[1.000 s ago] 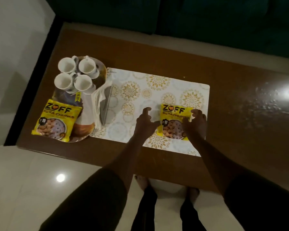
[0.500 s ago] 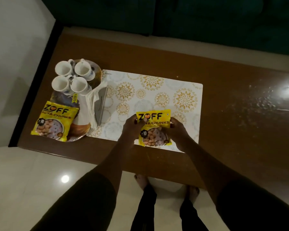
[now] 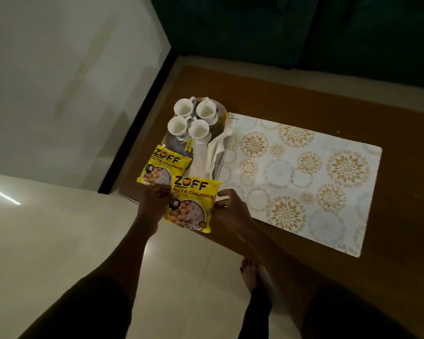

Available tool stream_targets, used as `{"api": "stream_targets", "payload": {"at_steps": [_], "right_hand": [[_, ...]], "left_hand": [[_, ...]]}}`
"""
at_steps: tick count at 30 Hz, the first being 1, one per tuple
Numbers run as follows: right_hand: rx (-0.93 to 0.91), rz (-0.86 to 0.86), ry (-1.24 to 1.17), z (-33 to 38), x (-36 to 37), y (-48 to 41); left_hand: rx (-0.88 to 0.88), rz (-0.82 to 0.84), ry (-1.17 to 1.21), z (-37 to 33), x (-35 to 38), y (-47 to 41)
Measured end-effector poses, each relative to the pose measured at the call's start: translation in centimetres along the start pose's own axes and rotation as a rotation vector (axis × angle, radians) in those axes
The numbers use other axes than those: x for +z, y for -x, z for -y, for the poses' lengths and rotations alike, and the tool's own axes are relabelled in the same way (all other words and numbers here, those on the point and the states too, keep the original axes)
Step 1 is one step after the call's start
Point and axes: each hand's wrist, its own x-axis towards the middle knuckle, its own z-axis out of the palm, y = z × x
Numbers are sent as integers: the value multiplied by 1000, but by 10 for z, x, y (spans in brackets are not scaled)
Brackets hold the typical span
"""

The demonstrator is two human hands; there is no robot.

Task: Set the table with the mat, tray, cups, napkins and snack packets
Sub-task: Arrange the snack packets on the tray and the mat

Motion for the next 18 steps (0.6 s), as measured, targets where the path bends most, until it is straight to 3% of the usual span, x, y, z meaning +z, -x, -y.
{"api": "stream_targets", "payload": {"at_steps": [7,13,18], "right_hand": [[-251,3,148,28,43,-14],[-267,-24,241,38,53,-42],[-187,-66,265,35,53,-55]], "left_hand": [[77,-98,-11,-11,-23,-45],[133,-153,-50,-15,-19,-82],[162,-98,-196,-10,-8,-95]]}}
